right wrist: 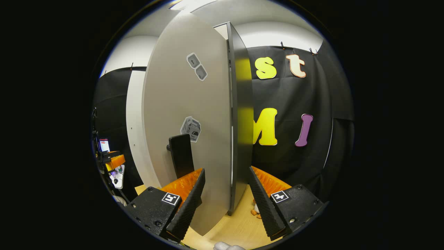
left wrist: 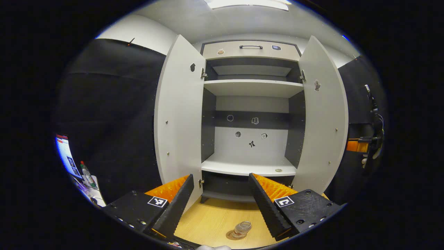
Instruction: Grasp the bottle in the cabinet with the left hand and place it on the coaster, then close the right door with the right hand and the left door with the left hand.
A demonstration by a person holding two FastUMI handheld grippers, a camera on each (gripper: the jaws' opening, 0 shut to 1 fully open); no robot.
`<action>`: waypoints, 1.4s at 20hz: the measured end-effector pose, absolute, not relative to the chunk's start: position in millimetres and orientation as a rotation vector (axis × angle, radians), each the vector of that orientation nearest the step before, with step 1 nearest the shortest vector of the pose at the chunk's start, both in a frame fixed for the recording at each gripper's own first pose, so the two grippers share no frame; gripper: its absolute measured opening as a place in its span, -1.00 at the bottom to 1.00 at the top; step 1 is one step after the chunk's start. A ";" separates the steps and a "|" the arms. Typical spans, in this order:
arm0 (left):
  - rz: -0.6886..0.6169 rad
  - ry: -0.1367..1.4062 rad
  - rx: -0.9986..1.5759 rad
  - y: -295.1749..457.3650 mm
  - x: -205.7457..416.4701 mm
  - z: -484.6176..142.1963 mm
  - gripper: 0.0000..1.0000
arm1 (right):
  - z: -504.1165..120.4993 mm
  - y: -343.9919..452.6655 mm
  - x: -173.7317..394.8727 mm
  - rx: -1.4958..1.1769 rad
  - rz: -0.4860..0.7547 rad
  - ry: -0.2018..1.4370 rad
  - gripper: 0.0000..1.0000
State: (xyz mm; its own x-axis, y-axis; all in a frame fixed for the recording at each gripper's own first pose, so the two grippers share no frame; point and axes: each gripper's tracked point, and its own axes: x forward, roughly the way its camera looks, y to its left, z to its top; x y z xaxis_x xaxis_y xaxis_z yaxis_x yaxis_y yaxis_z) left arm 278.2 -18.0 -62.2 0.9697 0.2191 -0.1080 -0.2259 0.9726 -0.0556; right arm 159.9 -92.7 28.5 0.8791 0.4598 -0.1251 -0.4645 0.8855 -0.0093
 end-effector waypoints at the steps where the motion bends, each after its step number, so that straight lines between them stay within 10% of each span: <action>1: 0.206 0.101 -0.068 -14.2 281.0 -63.9 0.92 | 28.6 -86.5 158.6 -0.038 0.471 0.119 0.56; 15: 0.085 0.125 0.003 76.6 270.5 -77.0 0.92 | 5.0 66.3 170.4 0.010 0.415 0.140 0.56; 28: 0.068 0.072 -0.032 146.8 279.9 -70.6 0.92 | -1.9 29.2 81.6 0.021 0.281 0.120 0.57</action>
State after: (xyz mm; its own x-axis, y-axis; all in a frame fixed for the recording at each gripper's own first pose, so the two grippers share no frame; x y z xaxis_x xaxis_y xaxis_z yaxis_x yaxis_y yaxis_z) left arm 279.9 146.8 -70.6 0.9951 0.0666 -0.0729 -0.0690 0.9972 -0.0298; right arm 81.6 29.2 -1.9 0.9537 0.2781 -0.1149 -0.2756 0.9606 0.0374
